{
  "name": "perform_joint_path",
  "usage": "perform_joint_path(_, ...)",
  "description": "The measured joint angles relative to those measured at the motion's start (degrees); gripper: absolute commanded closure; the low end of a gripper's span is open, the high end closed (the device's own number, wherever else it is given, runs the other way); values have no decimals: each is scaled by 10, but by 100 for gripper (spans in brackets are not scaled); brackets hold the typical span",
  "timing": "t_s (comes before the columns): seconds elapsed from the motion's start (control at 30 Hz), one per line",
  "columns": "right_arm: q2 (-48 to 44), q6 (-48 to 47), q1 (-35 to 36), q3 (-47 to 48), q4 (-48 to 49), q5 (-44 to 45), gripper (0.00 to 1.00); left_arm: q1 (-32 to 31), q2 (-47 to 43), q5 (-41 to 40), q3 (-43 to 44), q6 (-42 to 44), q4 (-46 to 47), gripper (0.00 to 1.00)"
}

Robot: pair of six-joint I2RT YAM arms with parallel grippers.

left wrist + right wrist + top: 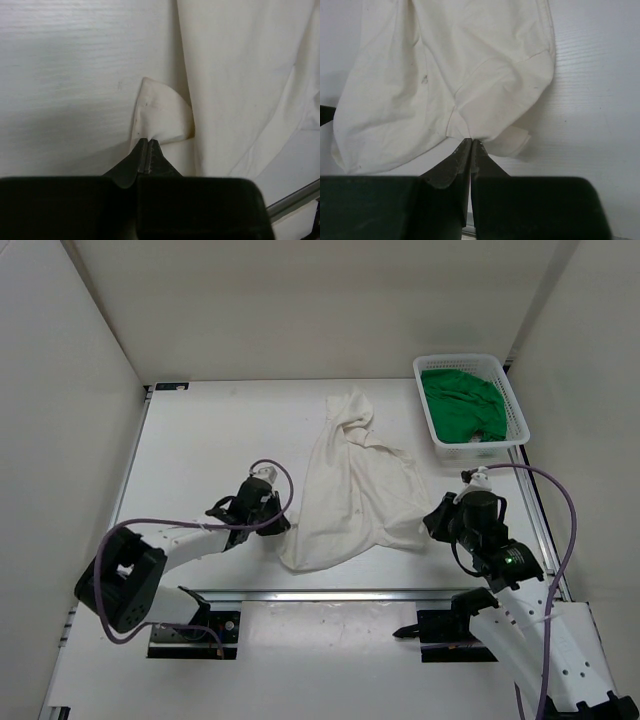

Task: Fold and stack the t-shirts
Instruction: Flatten out the tshirt

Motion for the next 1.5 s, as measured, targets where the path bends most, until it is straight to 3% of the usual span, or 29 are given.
perform_joint_path(0.17,3,0,-1,-6,10,-9,100,71,-116,-18,11,1,-68,100)
perform_joint_path(0.27,8,0,-3,-9,18,-24,100,180,-215,-16,59,14,-135,100)
perform_joint_path(0.33,7,1,-5,-15,24,-32,100,270,-273,-17,104,30,-168,92)
perform_joint_path(0.4,7,2,-4,-17,25,-38,100,326,-319,-23,116,44,-180,71)
perform_joint_path(0.43,7,5,3,-17,27,-41,100,335,-365,-28,93,50,-198,47)
perform_joint_path(0.47,7,7,7,-17,28,-41,100,331,-375,-28,78,55,-209,32)
perform_joint_path(0.5,6,10,16,-18,28,-37,100,321,-381,-37,54,56,-212,19)
perform_joint_path(0.53,5,12,26,-19,28,-33,100,317,-383,-41,32,54,-224,14)
perform_joint_path(0.63,1,19,56,-19,26,-27,100,326,-361,-39,-4,52,-269,15)
perform_joint_path(0.87,-2,25,52,-31,32,-35,100,375,-343,-32,-12,47,-260,48)
perform_joint_path(1.03,-1,25,50,-35,40,-47,100,429,-358,-7,-66,29,-231,55)
perform_joint_path(1.13,-1,25,51,-38,46,-54,100,487,-334,19,-108,11,-204,37)
perform_joint_path(1.2,-1,24,52,-42,51,-56,100,495,-311,27,-123,-6,-187,30)
perform_joint_path(1.3,-1,24,55,-46,56,-59,100,447,-287,28,-123,-27,-157,17)
perform_joint_path(1.37,-1,24,56,-49,59,-65,99,400,-286,13,-115,-35,-146,18)
perform_joint_path(1.47,2,24,55,-50,64,-73,100,361,-261,2,-88,-33,-127,46)
perform_joint_path(1.5,3,23,55,-50,65,-76,100,364,-241,0,-80,-31,-118,48)
